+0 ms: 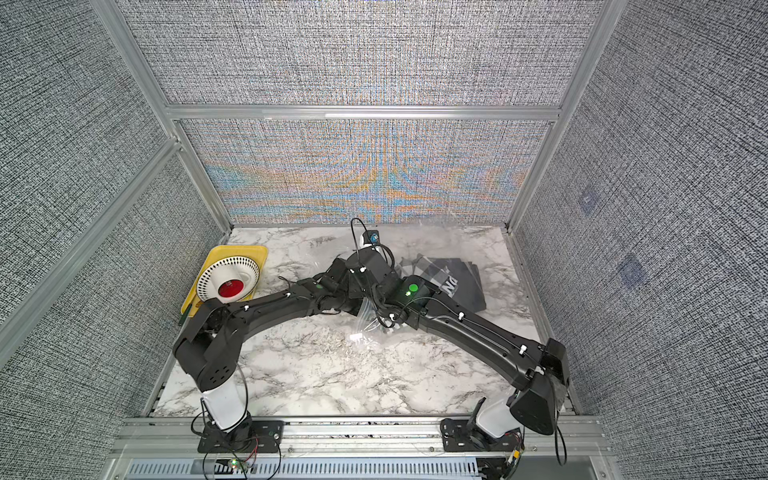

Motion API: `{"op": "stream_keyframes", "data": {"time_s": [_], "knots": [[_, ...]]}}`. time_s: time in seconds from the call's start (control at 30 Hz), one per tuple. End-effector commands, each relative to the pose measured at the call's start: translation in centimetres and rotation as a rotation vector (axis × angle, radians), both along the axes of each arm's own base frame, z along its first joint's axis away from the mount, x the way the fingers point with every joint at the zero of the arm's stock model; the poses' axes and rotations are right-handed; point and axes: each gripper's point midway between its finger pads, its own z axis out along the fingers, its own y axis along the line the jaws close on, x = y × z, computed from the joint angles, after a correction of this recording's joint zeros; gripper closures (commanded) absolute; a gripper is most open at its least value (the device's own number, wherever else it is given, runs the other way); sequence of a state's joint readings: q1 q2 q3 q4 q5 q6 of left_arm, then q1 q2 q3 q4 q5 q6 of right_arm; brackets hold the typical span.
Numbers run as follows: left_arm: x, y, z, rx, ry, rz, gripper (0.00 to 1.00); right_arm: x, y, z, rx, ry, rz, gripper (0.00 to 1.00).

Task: Place the folded shirt into the vacuum bag
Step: Place the shirt in the vacuum bag, then adjust the vacuum bag at the center of the board.

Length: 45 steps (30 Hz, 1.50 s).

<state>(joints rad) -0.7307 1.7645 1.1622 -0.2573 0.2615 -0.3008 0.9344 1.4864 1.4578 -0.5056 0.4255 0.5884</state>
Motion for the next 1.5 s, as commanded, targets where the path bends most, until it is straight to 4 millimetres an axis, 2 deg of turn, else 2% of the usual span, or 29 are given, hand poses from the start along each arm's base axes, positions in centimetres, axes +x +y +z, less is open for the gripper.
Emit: {"op": "stream_keyframes", "data": {"time_s": [0.0, 0.27, 0.5, 0.63, 0.73, 0.83, 0.97, 1.13, 1.2, 1.3, 1.37, 1.47], "knots": [[-0.1, 1.8, 0.8, 0.01, -0.041, 0.073, 0.0, 0.0, -0.1, 0.0, 0.002, -0.003, -0.001, 1.0], [-3.9, 7.3, 1.5, -0.036, -0.075, 0.227, 0.03, -0.7, 0.8, -0.3, 0.01, 0.012, 0.067, 1.0], [-6.0, 13.6, 6.5, -0.146, -0.212, 0.464, 0.05, -3.0, 3.0, -1.0, 0.012, 0.024, 0.19, 1.0], [-6.8, 16.5, 9.4, -0.21, -0.281, 0.569, 0.05, -4.9, 4.5, -2.4, -0.002, 0.05, 0.274, 1.0], [-6.9, 18.8, 10.1, -0.206, -0.278, 0.668, 0.04, -5.8, 5.2, -4.0, -0.025, 0.075, 0.309, 1.0], [-6.9, 19.4, 10.5, -0.244, -0.259, 0.707, 0.03, -6.2, 5.5, -5.9, -0.043, 0.111, 0.324, 1.0], [-6.3, 18.9, 11.0, -0.278, -0.237, 0.718, 0.02, -5.8, 6.0, -8.3, -0.068, 0.136, 0.317, 1.0], [-5.4, 19.3, 12.4, -0.278, -0.252, 0.748, 0.01, -4.5, 8.4, -9.0, -0.081, 0.14, 0.352, 1.0], [-5.1, 19.9, 12.7, -0.253, -0.263, 0.772, 0.01, -4.0, 9.1, -10.2, -0.1, 0.178, 0.362, 1.0], [-4.3, 20.6, 12.7, -0.203, -0.261, 0.792, 0.0, -4.5, 10.2, -11.9, -0.096, 0.223, 0.401, 1.0], [-3.5, 20.7, 12.5, -0.179, -0.234, 0.793, 0.0, -5.1, 10.7, -12.5, -0.08, 0.246, 0.434, 0.91], [-2.4, 20.2, 12.4, -0.173, -0.189, 0.784, 0.0, -5.7, 11.2, -12.0, -0.061, 0.257, 0.479, 0.68]]}}
